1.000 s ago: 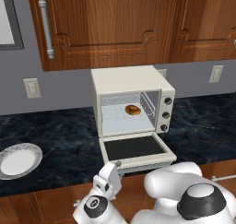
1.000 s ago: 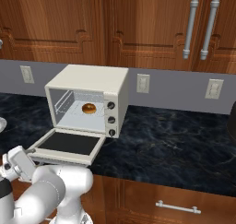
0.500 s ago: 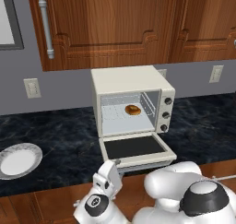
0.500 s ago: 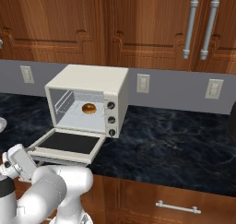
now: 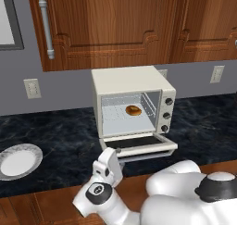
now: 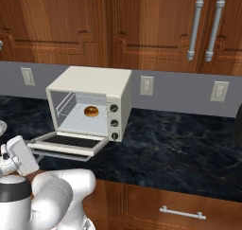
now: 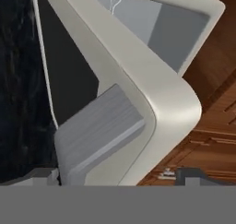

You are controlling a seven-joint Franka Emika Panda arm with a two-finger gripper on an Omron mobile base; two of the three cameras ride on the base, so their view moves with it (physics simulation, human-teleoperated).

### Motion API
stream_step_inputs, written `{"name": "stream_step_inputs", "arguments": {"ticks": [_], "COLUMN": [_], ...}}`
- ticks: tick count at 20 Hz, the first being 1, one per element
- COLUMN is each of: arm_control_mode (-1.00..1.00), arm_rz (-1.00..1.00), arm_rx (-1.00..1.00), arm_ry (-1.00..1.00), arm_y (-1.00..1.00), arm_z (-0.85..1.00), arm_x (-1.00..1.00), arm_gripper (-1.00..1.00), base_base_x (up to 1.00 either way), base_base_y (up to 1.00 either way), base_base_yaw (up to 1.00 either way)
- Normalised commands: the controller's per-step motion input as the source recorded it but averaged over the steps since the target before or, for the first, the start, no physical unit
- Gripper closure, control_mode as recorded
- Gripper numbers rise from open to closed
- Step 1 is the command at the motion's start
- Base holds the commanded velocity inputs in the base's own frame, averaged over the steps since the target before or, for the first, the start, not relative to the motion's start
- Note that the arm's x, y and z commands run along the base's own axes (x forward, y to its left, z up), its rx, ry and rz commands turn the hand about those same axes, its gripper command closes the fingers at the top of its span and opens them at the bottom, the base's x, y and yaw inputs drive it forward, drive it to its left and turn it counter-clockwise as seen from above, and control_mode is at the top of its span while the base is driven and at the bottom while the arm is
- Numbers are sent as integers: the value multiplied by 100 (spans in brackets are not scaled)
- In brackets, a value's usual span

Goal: Pick up the bagel from the plate, place it on the toaster oven rack, close the door, and set the timer.

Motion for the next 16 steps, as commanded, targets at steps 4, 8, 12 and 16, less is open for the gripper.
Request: {"name": "stream_step_inputs", "arguments": {"ticks": [4,8,12,16], "arm_control_mode": [-100,-100,-100,-100], "arm_rz": [0,0,0,0], "arm_rx": [0,0,0,0], "arm_ry": [0,0,0,0], "arm_y": [0,-6,-11,-15], "arm_z": [44,21,6,0], "arm_x": [56,61,59,62], "arm_gripper": [-100,-100,-100,-100], "base_base_x": [0,0,0,0], "base_base_y": [0,0,0,0], "base_base_yaw": [0,0,0,0]}}
